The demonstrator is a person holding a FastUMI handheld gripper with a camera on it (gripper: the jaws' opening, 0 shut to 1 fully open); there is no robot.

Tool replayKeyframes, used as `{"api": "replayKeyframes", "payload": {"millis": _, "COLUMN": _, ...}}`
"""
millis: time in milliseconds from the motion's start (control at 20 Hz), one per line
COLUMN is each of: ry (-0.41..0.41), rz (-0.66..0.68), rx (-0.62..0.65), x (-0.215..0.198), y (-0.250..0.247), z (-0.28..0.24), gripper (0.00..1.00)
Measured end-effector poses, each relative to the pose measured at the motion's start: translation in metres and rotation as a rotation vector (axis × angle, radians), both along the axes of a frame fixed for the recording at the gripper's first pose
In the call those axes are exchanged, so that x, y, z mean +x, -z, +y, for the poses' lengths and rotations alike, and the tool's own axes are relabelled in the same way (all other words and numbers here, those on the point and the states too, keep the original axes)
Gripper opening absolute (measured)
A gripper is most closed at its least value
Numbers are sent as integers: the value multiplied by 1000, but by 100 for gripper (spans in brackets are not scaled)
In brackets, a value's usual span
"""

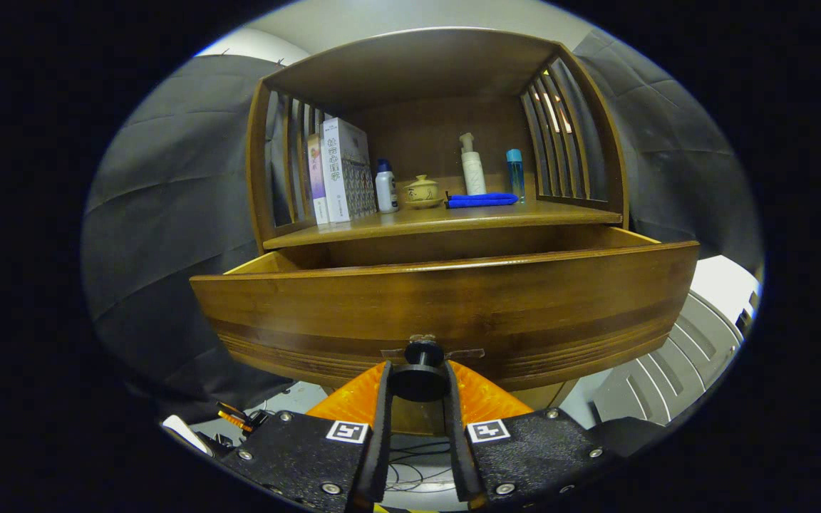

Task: Pull open the drawer, take out the items inside it, and place them on the countertop above the cabinet.

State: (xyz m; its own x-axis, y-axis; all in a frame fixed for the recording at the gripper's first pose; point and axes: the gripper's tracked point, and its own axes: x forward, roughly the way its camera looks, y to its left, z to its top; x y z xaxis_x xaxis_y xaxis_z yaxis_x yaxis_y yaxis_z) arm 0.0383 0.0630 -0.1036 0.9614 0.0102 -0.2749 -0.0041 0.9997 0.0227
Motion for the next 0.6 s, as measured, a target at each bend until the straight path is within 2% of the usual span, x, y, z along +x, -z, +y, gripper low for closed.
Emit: {"api": "replayKeyframes", "payload": {"millis": 600, "ry": -93, "rz": 43, "rx": 20, "x": -63, "y": 14, "z": 16, "gripper": 36}}
